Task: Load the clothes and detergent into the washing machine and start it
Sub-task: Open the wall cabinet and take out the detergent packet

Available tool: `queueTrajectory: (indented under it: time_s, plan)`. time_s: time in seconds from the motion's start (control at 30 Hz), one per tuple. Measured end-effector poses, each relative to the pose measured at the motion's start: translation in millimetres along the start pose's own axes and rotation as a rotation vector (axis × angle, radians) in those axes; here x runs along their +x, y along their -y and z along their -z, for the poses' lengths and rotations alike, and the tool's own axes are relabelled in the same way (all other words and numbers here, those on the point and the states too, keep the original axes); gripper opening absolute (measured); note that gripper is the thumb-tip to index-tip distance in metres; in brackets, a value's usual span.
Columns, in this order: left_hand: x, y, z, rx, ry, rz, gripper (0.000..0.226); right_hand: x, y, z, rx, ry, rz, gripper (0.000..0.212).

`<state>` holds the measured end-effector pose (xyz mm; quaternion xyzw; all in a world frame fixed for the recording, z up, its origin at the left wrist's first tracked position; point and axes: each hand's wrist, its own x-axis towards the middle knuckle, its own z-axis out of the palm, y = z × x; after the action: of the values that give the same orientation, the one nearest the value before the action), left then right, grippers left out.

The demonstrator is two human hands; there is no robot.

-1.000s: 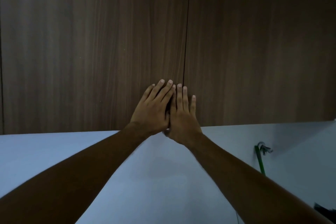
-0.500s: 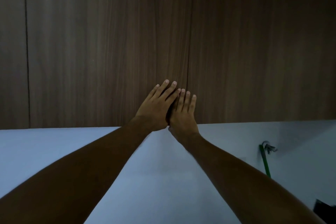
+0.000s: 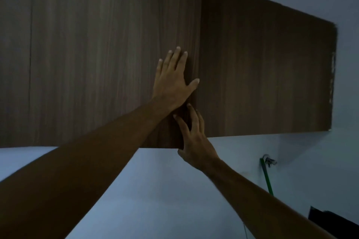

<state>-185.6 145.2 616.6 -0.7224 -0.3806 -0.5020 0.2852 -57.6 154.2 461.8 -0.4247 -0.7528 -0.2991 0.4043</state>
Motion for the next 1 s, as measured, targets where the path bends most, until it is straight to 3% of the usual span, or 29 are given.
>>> queueTrajectory:
  time_s: [0.13, 0.33, 0.43, 0.5, 0.57, 0.7, 0.8, 1.0]
  plan:
    - [8.4, -11.1, -12.0, 0.111, 0.013, 0.1, 0.133, 2.1, 1.3, 1.9, -0.05, 0.001, 0.01, 0.11]
    - [17.3, -33.8, -27.9, 0.163, -0.004, 0.197, 0.136, 7.0, -5.0, 12.3, -0.052, 0.07, 0.051, 0.114]
    - [23.8, -41.4, -31.5, 0.183, -0.02, 0.184, 0.128, 8.7, -12.3, 32.6, 0.133, 0.104, 0.059, 0.115]
    - [31.3, -40.6, -33.8, 0.203, -0.01, 0.146, 0.128, 14.6, -18.3, 43.3, 0.315, -0.012, -0.028, 0.098]
    - [34.0, -38.5, -35.3, 0.221, -0.005, 0.128, 0.128, 28.7, -23.7, 48.5, 0.514, -0.135, -0.268, 0.077]
    - [25.3, -35.6, -32.5, 0.288, -0.064, 0.042, 0.127, 72.7, -19.9, 60.8, 0.808, -0.037, -0.7, 0.015]
    - [20.2, -32.3, -25.6, 0.383, -0.073, -0.009, 0.127, 81.6, -11.8, 65.4, 0.754, -0.003, -0.694, 0.019]
    - [4.0, -37.7, -18.8, 0.235, -0.038, 0.041, 0.112, 63.3, -5.3, 68.9, 0.801, -0.008, -0.573, 0.039]
